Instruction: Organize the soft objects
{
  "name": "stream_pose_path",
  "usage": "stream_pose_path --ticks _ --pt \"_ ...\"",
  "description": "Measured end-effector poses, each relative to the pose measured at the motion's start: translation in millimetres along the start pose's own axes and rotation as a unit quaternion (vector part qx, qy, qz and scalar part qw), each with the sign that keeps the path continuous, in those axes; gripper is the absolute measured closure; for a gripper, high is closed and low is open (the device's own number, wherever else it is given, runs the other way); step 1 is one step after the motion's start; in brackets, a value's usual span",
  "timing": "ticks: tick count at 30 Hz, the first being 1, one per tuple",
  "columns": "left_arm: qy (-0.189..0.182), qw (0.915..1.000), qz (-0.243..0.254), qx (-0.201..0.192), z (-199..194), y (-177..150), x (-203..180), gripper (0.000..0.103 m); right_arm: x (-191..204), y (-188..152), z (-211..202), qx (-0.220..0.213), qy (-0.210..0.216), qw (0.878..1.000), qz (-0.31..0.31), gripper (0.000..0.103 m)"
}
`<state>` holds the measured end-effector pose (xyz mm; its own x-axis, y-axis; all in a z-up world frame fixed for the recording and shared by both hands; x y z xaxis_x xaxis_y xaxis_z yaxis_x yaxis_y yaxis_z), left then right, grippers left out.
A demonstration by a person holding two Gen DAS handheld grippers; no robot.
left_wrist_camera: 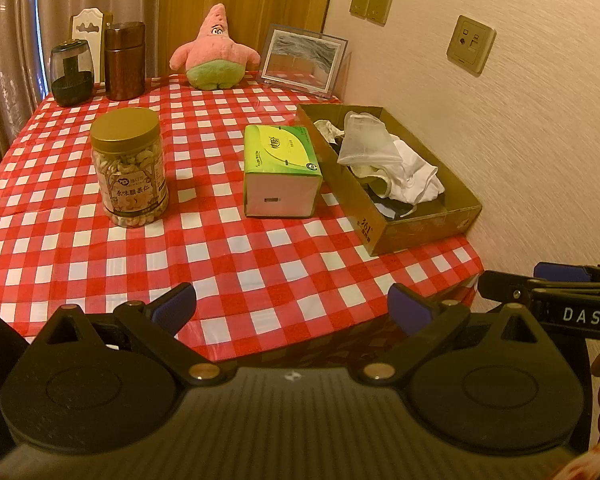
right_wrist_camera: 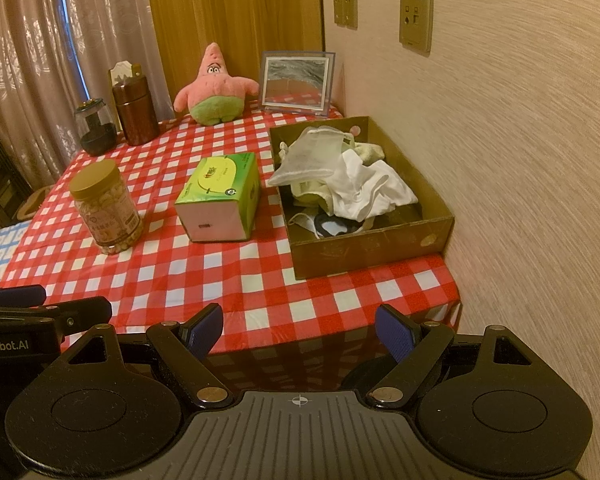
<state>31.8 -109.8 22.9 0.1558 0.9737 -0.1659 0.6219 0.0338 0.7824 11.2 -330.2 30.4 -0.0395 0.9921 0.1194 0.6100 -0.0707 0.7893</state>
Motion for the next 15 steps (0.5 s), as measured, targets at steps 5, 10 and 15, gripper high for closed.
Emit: stream_pose_path --ticks 5,10,15 --pt "0.0 1.0 -0.001 0.0 -0.1 0.0 -0.4 0.002 -0.1 -0.1 0.0 0.0 0.0 1.0 0.0 0.02" --pt "-0.001 1.0 0.0 0.001 -0.1 -0.1 -0.5 0.002 0.1 -0.3 -0.1 0.0 0.0 1.0 0.0 0.02" --pt "-0.008 1.0 -0.001 -0.002 0.9 -0.5 -0.5 0.002 0.2 0.0 -0.5 0.0 0.0 1.0 0.001 0.02"
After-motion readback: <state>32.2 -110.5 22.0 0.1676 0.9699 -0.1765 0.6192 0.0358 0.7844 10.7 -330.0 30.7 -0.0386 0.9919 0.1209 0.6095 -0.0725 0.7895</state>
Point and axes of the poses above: each gripper's, at about its wrist camera, not at the fingertips, and z roughly the way its jaws point, x to its left, y to its top, the point moved 1 cm from there along z, roughly the way its jaws point, and after that the axes turned 8 degrees about -x, right-handed, at the moved point
